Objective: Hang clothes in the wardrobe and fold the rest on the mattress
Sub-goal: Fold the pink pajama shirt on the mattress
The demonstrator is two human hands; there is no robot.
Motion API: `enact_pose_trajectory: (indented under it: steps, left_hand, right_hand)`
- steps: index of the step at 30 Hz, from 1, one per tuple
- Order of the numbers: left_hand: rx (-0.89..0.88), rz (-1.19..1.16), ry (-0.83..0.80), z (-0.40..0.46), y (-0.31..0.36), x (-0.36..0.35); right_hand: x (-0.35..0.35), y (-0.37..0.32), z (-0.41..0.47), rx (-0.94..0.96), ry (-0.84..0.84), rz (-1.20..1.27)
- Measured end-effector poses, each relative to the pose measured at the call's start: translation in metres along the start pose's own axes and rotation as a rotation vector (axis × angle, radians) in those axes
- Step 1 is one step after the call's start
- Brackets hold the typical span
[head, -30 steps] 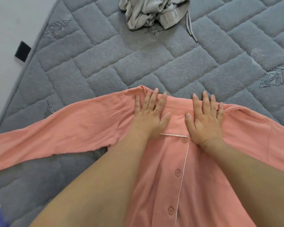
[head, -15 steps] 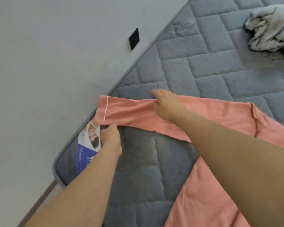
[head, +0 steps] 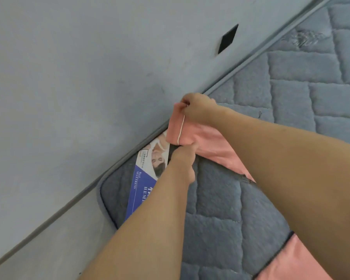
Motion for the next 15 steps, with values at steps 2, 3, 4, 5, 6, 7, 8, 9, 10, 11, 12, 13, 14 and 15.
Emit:
enact_pose_trajectory:
  steps: [2,3,4,5,6,7,8,9,10,11,12,13,14,15]
  left_hand:
    - [-0.082,-0.046,-0.023,-0.003,0.007,-0.001]
    - [-0.136,-0.048,-0.010,-0.011,0.009,0.000]
    - [-0.205,-0.049,0.019,-0.021,0.012,-0.002]
    - [-0.297,-0.053,0.045,-0.037,0.016,-0.006]
    - [-0.401,-0.039,0.065,-0.054,0.021,-0.015]
    - [-0.499,0.001,0.064,-0.073,0.026,-0.030]
    - [-0.600,0.064,0.039,-0.095,0.031,-0.050]
    - [-0.704,0.134,0.025,-0.122,0.035,-0.070]
    - [-0.794,0.207,0.020,-0.146,0.035,-0.091]
    - [-0.869,0.282,0.019,-0.170,0.030,-0.115]
    - [-0.934,0.359,0.011,-0.194,0.022,-0.141]
    - [-0.974,0.428,-0.013,-0.217,0.011,-0.165]
    - [-1.028,0.479,-0.057,-0.239,-0.002,-0.189]
    - [-1.088,0.538,-0.108,-0.267,-0.024,-0.221]
  right_hand:
    - [0.016,0.012,-0.011,-0.057,0.025,0.144]
    - [0.027,0.021,-0.019,-0.079,0.039,0.228]
    - [0.041,0.031,-0.028,-0.100,0.052,0.320]
    - [0.057,0.041,-0.039,-0.118,0.069,0.415]
    - [0.076,0.054,-0.052,-0.132,0.100,0.498]
    - [0.096,0.067,-0.066,-0.148,0.140,0.564]
    - [0.118,0.084,-0.082,-0.168,0.184,0.619]
    - [0.138,0.101,-0.100,-0.190,0.225,0.669]
    - [0.157,0.122,-0.119,-0.211,0.267,0.711]
    - [0.177,0.146,-0.140,-0.234,0.311,0.738]
    - [0.194,0.174,-0.166,-0.270,0.348,0.762]
    - [0.209,0.204,-0.191,-0.314,0.373,0.773]
    - [0.223,0.236,-0.219,-0.374,0.395,0.802]
    - [0.239,0.278,-0.258,-0.450,0.429,0.850]
Point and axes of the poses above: each hand's wrist, its own z-axis towards the middle knuckle, its own x-axis out of the back of the hand, y = z × x, the point moved 7 cm from there along z, towards the middle knuckle, and after that the axes turned 8 degrees about y, right-handed, at the moved point
